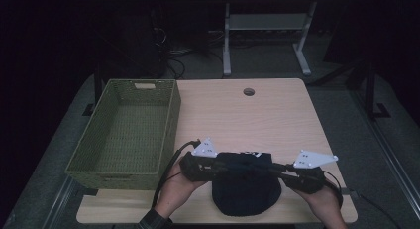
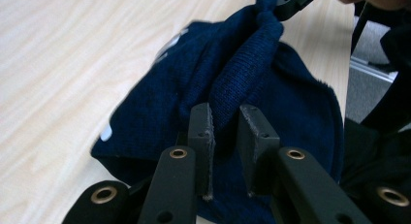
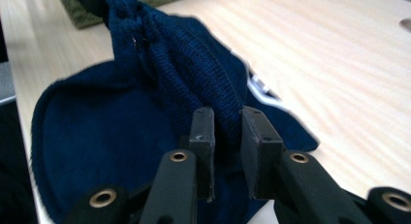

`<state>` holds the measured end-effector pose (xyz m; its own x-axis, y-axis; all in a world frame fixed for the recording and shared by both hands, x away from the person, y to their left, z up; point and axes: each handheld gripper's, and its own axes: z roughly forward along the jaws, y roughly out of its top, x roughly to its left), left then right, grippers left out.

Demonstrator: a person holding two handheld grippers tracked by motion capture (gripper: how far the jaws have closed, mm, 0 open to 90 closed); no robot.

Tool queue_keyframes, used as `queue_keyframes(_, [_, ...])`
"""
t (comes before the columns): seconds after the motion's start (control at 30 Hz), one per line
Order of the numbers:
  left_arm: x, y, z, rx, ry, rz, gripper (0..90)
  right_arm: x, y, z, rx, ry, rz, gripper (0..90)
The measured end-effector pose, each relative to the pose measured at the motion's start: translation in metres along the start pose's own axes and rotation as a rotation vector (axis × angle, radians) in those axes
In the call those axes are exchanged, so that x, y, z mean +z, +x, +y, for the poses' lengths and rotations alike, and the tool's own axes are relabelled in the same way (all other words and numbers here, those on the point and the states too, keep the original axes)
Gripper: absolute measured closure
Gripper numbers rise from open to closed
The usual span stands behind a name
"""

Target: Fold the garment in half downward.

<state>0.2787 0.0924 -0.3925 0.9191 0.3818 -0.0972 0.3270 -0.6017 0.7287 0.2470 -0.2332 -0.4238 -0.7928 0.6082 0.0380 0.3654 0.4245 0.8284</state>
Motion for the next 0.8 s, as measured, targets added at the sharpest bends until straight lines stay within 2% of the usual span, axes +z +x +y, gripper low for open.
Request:
queue_keyframes(0.13, [0.004,0.000,-0.006,-0.005,0.020,0.004,76.9,-0.001,0.008,-0.007,-0.004,0.011,0.013,75.6])
queue_keyframes(0.33, [0.008,-0.002,-0.014,0.021,0.068,0.037,77.4,0.002,0.019,-0.015,-0.003,0.028,0.040,76.1])
queue_keyframes(0.43, [0.010,-0.002,-0.019,0.006,0.072,0.034,77.5,0.007,0.023,-0.019,-0.003,0.046,0.055,76.6])
queue_keyframes(0.6, [0.012,-0.006,-0.026,-0.017,0.068,-0.001,77.6,0.012,0.031,-0.024,-0.026,0.091,0.060,77.1])
queue_keyframes(0.63, [0.013,-0.007,-0.027,-0.011,0.073,-0.011,77.6,0.013,0.033,-0.025,-0.026,0.103,0.058,77.1])
queue_keyframes(0.67, [0.014,-0.009,-0.028,-0.026,0.063,-0.020,77.6,0.013,0.033,-0.026,-0.037,0.110,0.055,77.1])
queue_keyframes(0.73, [0.014,-0.011,-0.030,-0.031,0.069,-0.042,77.1,0.013,0.034,-0.027,-0.045,0.120,0.053,76.9])
queue_keyframes(0.8, [0.014,-0.012,-0.033,-0.044,0.067,-0.066,75.7,0.013,0.034,-0.029,-0.040,0.131,0.050,76.8])
